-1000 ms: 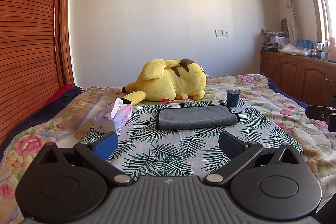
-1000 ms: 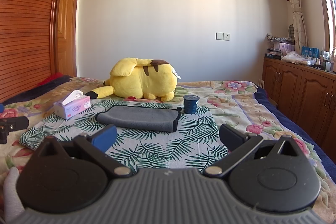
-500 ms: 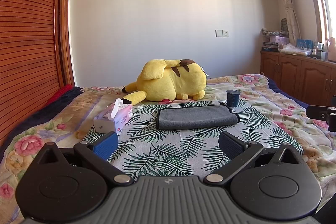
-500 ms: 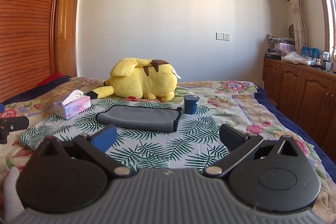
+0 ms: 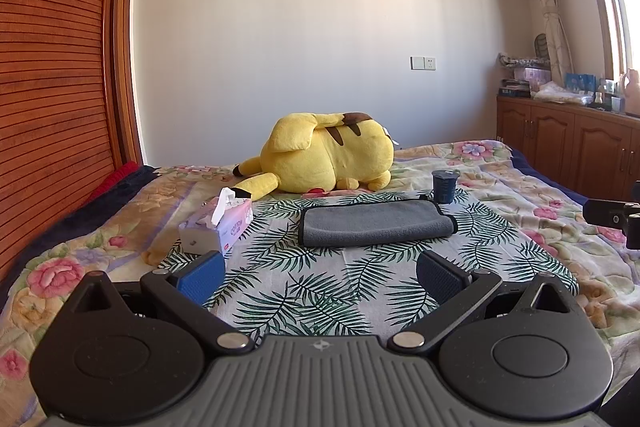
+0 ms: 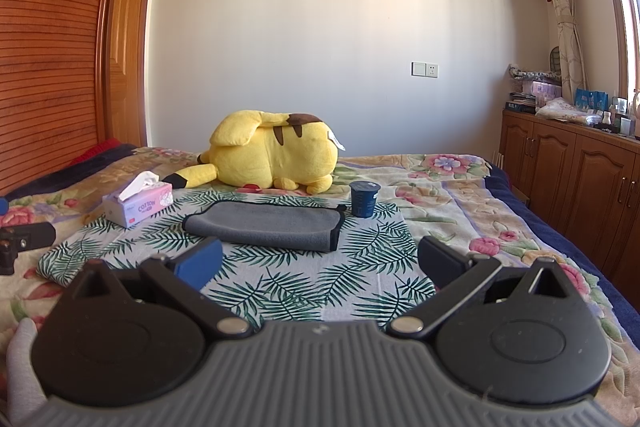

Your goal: Fold towel

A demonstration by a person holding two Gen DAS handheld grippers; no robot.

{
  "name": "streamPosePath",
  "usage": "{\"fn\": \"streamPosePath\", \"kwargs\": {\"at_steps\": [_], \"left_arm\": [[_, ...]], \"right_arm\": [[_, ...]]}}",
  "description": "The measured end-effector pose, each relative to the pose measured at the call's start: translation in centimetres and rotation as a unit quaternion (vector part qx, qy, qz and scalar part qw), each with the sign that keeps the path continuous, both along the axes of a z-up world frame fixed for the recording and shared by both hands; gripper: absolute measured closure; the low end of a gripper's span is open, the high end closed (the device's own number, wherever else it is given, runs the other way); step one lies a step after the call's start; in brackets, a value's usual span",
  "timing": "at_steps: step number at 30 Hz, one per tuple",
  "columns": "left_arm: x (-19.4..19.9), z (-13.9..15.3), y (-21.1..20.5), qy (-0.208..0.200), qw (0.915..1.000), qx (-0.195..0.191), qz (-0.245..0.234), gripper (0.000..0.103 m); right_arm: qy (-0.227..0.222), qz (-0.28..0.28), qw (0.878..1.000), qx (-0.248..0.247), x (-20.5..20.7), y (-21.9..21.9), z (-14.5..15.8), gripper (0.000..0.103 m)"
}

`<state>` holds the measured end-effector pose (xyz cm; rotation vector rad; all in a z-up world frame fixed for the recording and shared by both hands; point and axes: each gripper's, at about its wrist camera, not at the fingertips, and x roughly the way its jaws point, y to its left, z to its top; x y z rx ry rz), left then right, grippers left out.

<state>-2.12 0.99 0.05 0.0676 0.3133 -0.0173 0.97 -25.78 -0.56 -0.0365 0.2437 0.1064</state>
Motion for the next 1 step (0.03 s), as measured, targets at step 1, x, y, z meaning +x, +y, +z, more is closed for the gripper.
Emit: {"fn": "streamPosePath", "kwargs": {"at_steps": [1], "left_arm": [[0.04,0.01,0.0,0.0,1.0,0.0,0.0,0.016]], "right_arm": [[0.0,0.0,1.0,0.0,0.0,0.01,-0.01,0.0]]}}
